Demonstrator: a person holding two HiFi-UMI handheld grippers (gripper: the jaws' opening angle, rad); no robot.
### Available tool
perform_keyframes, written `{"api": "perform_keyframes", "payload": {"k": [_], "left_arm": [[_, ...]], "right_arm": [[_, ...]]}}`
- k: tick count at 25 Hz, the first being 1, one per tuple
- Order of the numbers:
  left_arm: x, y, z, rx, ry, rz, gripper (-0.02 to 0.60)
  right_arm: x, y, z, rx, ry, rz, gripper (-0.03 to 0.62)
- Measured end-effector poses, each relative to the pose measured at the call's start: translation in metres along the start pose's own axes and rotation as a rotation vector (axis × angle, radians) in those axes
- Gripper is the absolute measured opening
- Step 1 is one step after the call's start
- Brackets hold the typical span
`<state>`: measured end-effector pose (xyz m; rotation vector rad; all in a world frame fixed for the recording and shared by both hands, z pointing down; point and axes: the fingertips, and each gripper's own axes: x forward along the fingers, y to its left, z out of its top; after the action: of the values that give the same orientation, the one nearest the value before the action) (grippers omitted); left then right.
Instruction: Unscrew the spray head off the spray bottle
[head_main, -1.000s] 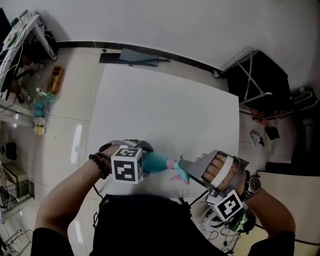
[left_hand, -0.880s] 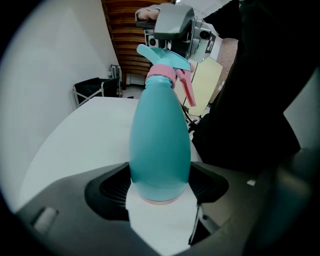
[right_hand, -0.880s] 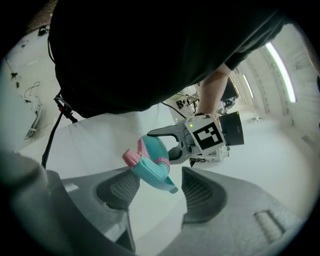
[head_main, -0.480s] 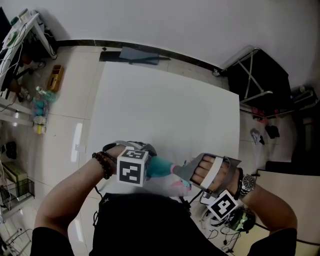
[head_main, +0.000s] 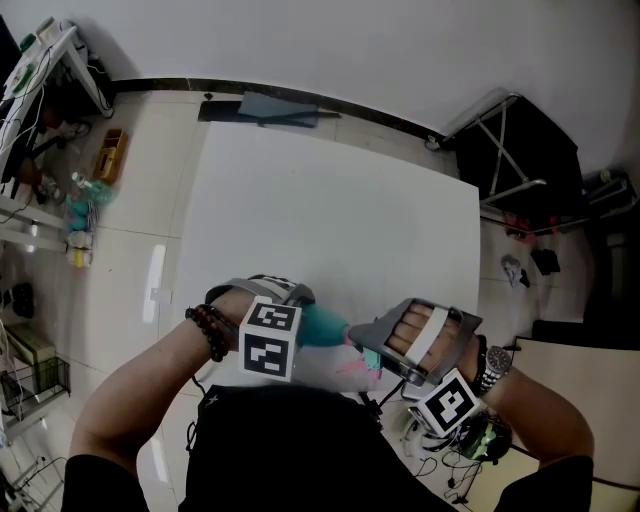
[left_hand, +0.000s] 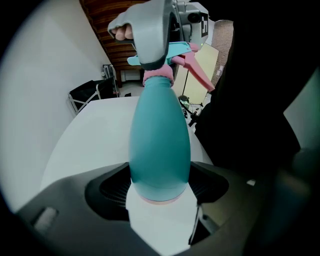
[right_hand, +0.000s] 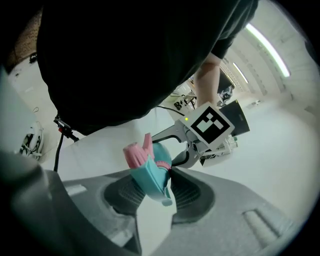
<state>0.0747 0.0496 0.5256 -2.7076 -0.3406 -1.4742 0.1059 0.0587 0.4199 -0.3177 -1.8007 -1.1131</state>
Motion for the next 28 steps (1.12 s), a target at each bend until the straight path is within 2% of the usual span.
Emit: {"api": "perform_keyframes", "payload": {"k": [3, 5, 7, 9, 18, 24, 28], "left_arm": [[0.002, 0.002, -0.001, 0.004, 0.019, 0.016, 0.382], [0.004, 0.003, -0.002, 0.012, 0.036, 0.037, 0.382], [0.005, 0.006, -0.003, 0.017, 0.056, 0.07, 0.382], [0.005, 0.012, -0.004, 0.017, 0.074, 0.111, 0.382], [0.0, 0.041, -0.006, -0.002, 0.122, 0.31, 0.379], [-0.009, 0.06, -0.011, 0.036, 0.197, 0.476, 0.379], [-0.013, 0.067, -0.013, 0.062, 0.249, 0.559, 0.379]], "right_arm": [[0.002, -0.001, -0.002, 0.006, 0.022, 0.006, 0.117], [0.003, 0.002, -0.002, 0.027, 0.035, 0.042, 0.117], [0.005, 0.003, -0.003, 0.077, 0.052, 0.072, 0.117], [0.007, 0.003, -0.007, 0.177, 0.069, 0.1, 0.117], [0.014, -0.004, -0.032, 0.857, 0.066, 0.151, 0.117], [0.02, -0.007, -0.048, 1.376, 0.022, 0.183, 0.117], [0.023, -0.003, -0.058, 1.706, -0.006, 0.196, 0.117]]}}
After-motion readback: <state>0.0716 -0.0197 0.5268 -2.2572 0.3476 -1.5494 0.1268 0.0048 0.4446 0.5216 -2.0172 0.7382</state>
